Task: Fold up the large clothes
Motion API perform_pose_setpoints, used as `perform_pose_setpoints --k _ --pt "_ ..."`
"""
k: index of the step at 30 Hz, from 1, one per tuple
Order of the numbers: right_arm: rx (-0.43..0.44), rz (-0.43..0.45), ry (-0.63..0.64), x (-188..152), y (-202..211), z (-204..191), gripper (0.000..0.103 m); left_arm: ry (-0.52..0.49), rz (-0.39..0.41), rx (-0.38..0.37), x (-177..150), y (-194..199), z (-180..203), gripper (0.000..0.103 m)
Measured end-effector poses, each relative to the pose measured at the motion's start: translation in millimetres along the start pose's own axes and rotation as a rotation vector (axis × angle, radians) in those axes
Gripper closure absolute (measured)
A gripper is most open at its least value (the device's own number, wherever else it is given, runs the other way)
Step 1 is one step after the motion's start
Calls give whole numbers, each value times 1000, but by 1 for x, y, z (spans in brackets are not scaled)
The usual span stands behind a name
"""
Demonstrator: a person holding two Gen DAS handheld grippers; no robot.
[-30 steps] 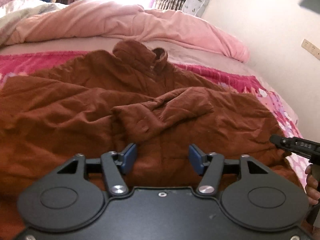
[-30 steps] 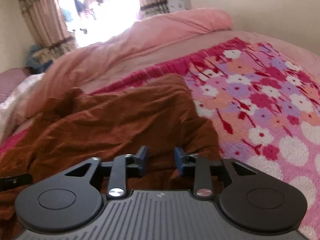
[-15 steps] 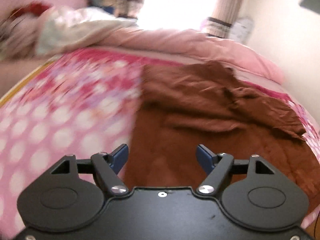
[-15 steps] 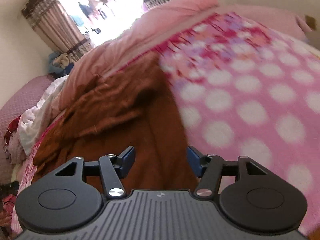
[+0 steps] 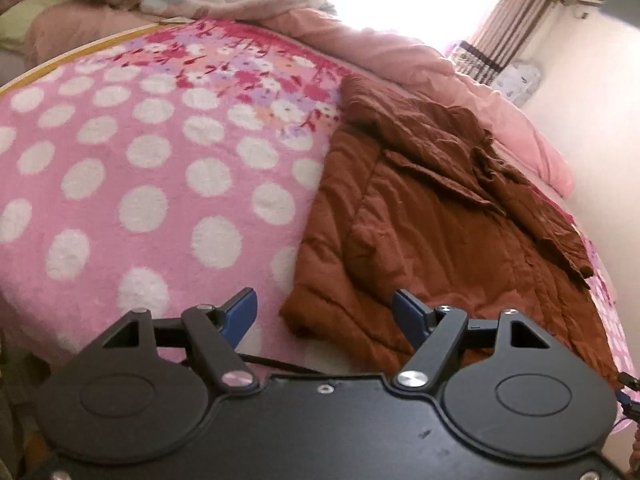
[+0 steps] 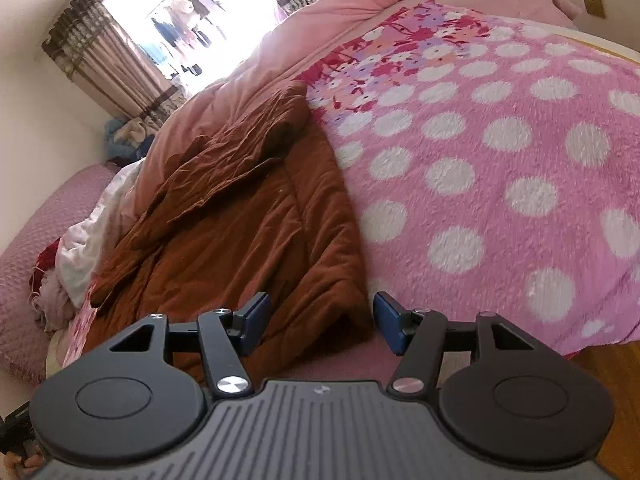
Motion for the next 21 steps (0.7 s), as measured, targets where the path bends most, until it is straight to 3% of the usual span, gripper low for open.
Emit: perform_pose_setpoints --k 9,12,16,21 --pt "16 9 -6 -6 2 -1 33 30 -14 -4 -1 -4 -11 28" --pt "21 11 -12 -7 2 -1 31 41 -21 -26 -1 -5 -9 29" --pt "24 5 -11 -6 0 -3 31 72 -49 -110 -3 -10 -1 30" --pt "39 -3 -18 -7 -3 -5 30 61 -49 -108 1 -17 8 34"
Point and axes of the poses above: each gripper's, at about its wrist camera, not at the fingertips, and y roughly against the way its jaws point, z to its right, x to its top, the point moved 5 cm from there along -y, roughly the way its jaws point, and after that the axes turned 3 degrees about x, right-handed, at the moved point
